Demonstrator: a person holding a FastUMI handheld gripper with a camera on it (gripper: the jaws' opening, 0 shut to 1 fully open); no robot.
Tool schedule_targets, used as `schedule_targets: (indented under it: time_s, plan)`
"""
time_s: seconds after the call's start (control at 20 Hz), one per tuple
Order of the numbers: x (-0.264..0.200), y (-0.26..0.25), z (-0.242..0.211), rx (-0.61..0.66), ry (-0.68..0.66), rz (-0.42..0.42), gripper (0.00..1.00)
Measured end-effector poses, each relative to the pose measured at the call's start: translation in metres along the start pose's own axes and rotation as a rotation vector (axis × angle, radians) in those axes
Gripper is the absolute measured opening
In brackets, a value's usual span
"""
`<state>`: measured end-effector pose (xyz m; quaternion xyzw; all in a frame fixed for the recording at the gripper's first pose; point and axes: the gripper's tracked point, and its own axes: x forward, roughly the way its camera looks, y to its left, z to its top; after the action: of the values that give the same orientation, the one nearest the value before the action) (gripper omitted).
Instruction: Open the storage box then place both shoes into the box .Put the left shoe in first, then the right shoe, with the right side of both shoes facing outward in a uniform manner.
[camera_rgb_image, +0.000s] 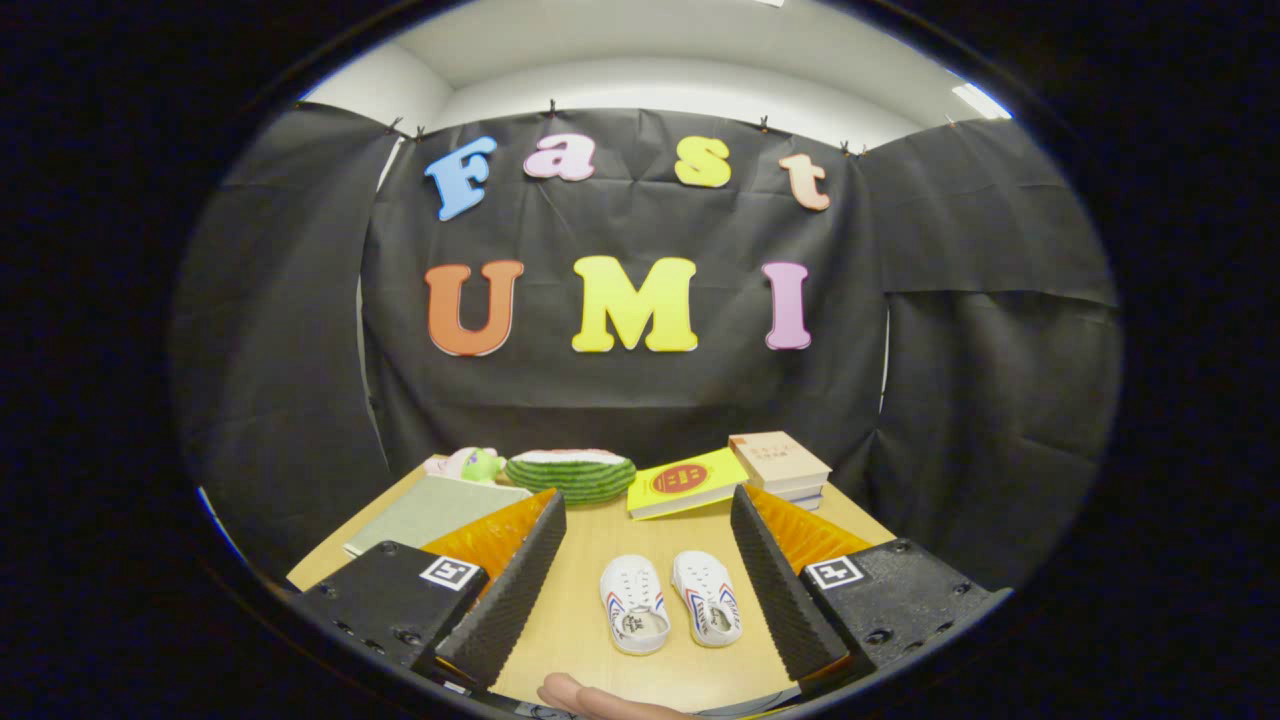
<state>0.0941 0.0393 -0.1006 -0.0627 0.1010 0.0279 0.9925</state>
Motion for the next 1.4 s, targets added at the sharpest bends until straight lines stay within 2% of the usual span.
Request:
schedule_targets:
  time_s: [0.3, 0.45, 0.65, 0.85, 1.1, 1.3, 1.4]
  plan:
    - [0.079, 0.023, -0.048, -0.006, 0.117, 0.043, 1.00]
    - [0.114, 0.042, -0.081, 0.051, 0.216, 0.136, 1.00]
    - [0.156, 0.057, -0.114, 0.127, 0.336, 0.221, 1.00]
    - [0.174, 0.084, -0.130, 0.305, 0.422, 0.397, 0.99]
    - [0.196, 0.105, -0.146, 0.417, 0.492, 0.557, 0.99]
    - [0.194, 0.132, -0.145, 0.633, 0.608, 0.746, 0.98]
    - [0.198, 0.139, -0.149, 0.719, 0.676, 0.814, 0.98]
